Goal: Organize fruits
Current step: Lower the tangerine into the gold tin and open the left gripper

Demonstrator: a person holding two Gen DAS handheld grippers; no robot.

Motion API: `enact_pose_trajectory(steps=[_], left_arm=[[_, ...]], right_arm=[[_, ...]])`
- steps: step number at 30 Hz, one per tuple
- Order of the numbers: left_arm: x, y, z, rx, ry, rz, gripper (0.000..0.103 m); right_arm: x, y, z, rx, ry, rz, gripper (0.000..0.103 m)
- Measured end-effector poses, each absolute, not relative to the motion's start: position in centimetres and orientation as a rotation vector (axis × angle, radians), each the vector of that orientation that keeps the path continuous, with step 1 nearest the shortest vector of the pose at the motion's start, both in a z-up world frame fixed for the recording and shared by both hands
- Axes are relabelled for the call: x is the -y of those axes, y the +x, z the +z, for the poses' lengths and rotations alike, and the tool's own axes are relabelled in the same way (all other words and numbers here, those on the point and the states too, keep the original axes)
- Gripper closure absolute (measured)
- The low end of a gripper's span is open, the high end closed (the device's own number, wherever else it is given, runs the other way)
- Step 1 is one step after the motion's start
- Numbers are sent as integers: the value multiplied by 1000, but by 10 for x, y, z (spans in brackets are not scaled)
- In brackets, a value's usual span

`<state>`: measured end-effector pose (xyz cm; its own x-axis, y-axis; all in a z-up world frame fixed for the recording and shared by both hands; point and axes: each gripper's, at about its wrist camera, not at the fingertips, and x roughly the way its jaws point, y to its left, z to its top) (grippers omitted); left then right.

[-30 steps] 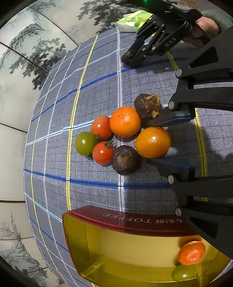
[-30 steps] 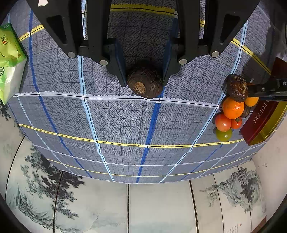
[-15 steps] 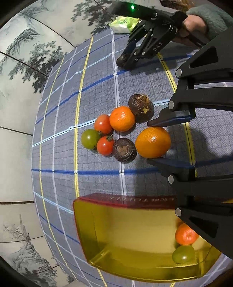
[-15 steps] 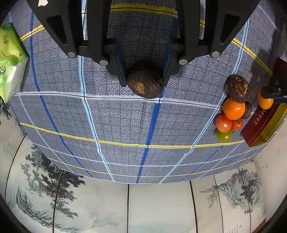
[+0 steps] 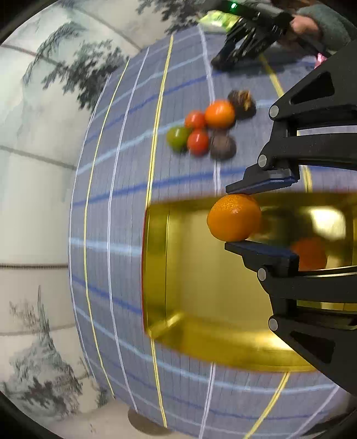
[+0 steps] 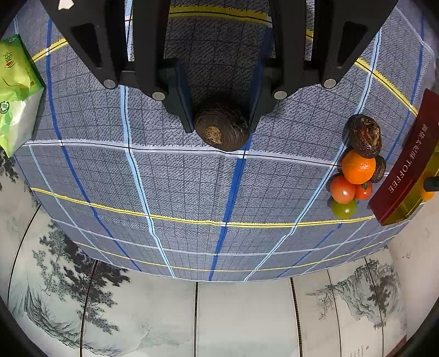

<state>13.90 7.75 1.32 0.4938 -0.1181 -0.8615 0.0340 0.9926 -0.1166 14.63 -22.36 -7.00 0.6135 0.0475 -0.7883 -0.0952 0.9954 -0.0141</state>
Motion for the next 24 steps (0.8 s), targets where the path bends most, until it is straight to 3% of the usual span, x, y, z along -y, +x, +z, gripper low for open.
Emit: enact_pose_trajectory(steps=[10,24], left_arm=[[-131,147,-9,-1086,-91,15,69],[-150,145,-32,-1125,-35,62,69]], right_arm=[[224,146,-69,-906,-59,80,68],[224,146,-69,-906,-59,80,68]])
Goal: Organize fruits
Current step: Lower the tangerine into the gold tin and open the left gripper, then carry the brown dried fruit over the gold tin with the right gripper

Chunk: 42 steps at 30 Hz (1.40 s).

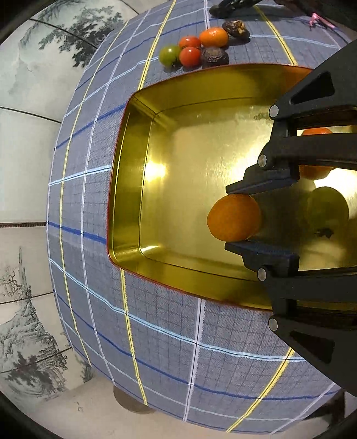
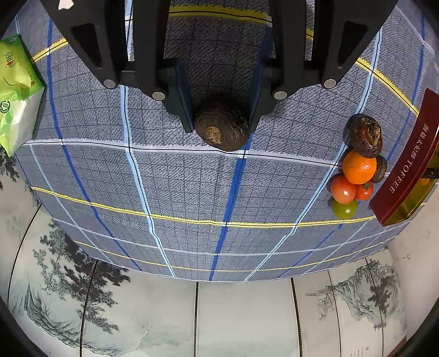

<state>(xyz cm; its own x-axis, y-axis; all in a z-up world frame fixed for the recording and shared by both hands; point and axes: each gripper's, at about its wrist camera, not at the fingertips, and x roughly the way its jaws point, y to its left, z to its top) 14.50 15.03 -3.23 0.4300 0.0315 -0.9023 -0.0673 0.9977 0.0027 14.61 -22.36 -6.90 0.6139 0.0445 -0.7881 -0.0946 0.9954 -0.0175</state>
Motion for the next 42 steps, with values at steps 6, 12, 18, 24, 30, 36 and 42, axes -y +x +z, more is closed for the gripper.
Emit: enact_pose_trajectory(steps=[6,12,18,24,30,36,42], left_arm=[[-154,144,-36,-1127,-21,67,68],[-156,143,-36,-1126,-30,66,67],[-155,143,-36,-1125,-20,67,67],[-154,143,-36,-1123,-10,66,66],[-154,143,-36,-1124,-3,69,66],[-153,141,-38,-1121,10,77,63],[-152,138,-37,-1108,11,71,53]], right_arm=[[223,146,-69,-906,-60,80,68],[223,146,-69,-906,-60,80,68],[223,146,-69,-907,-59,79,68],[224,146,-68,-908,-58,76,69],[226,145,-68,-910,-54,65,70],[227,147,-68,-920,-43,46,70],[228,145,-65,-927,-34,36,70]])
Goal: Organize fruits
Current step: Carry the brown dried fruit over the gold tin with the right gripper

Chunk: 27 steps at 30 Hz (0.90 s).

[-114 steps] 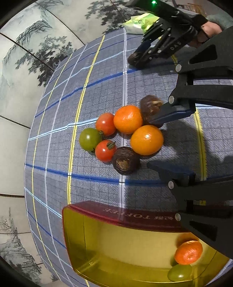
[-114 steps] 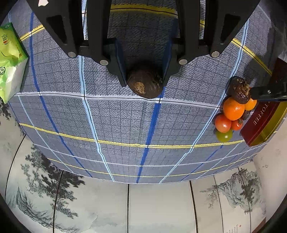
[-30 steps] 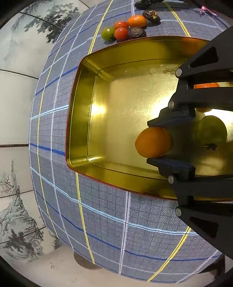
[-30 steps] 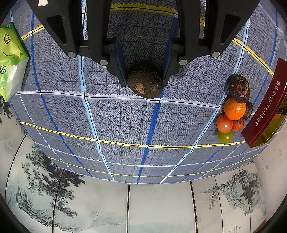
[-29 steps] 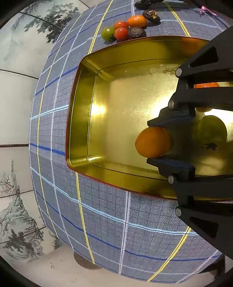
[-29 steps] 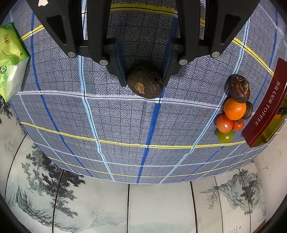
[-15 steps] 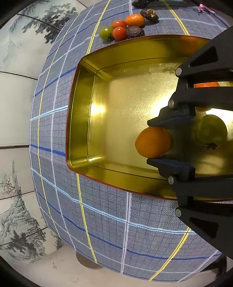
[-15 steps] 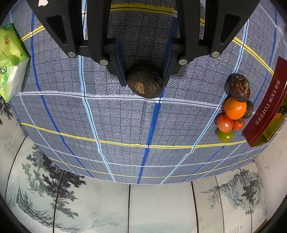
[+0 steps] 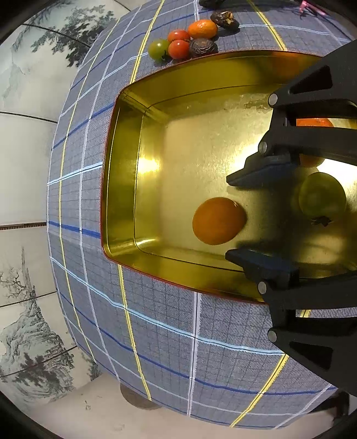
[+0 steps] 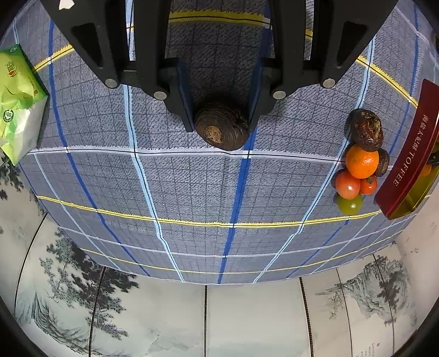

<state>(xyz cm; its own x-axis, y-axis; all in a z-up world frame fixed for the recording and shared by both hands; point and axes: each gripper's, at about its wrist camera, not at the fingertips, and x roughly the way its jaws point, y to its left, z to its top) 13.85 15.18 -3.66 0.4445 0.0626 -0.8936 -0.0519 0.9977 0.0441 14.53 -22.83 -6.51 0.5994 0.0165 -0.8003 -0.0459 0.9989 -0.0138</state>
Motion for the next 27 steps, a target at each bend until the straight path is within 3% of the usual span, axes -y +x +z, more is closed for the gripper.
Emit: enact_pose_trajectory(steps=[7,11,27], left_arm=[[-149,134,-30,-1079,11,54,51],[-145,130,-22,-1045,17,42,39],[-185,96,29,-912,-116,55,34]], right_arm=[[222,142,-51,-908,-25,42,70],[211,141,-38,-886,-29,67,70],[107,134,12,-814,-78,344,70]])
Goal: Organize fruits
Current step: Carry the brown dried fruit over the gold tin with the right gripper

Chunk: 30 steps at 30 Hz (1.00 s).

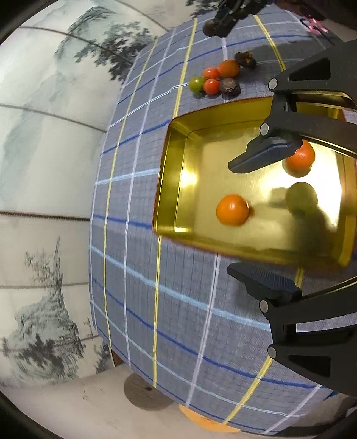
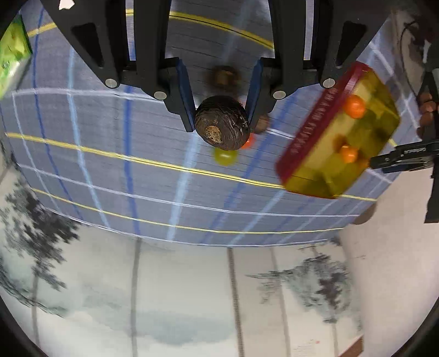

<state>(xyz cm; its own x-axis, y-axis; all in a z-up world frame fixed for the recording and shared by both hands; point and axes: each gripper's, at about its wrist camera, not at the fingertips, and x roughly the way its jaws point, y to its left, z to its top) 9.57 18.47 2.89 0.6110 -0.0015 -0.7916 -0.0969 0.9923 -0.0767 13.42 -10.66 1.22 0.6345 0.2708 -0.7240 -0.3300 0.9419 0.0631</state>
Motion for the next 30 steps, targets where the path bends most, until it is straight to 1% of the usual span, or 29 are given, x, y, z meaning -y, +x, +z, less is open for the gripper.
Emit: enact_pose_trajectory(steps=[8,13,15,23,30], left_arm=[[-221,68,28,-900,-136,150,28],[-235,56,23,-905,-146,187,27],[-240,52,21,-908,-150,201,26],[-254,42,13,-925,-168,225,26],[-263,37,6,-940,-172,241,26]], right_arm=[[30,134,16,-825,-122,529,70],[-10,133,8,-846,-164,604,70],[-23,134,4,-856,-179,624,70],[-72,142,-19,-917,-254,683,70],[-91,151,-37,-971,-294,673,70]])
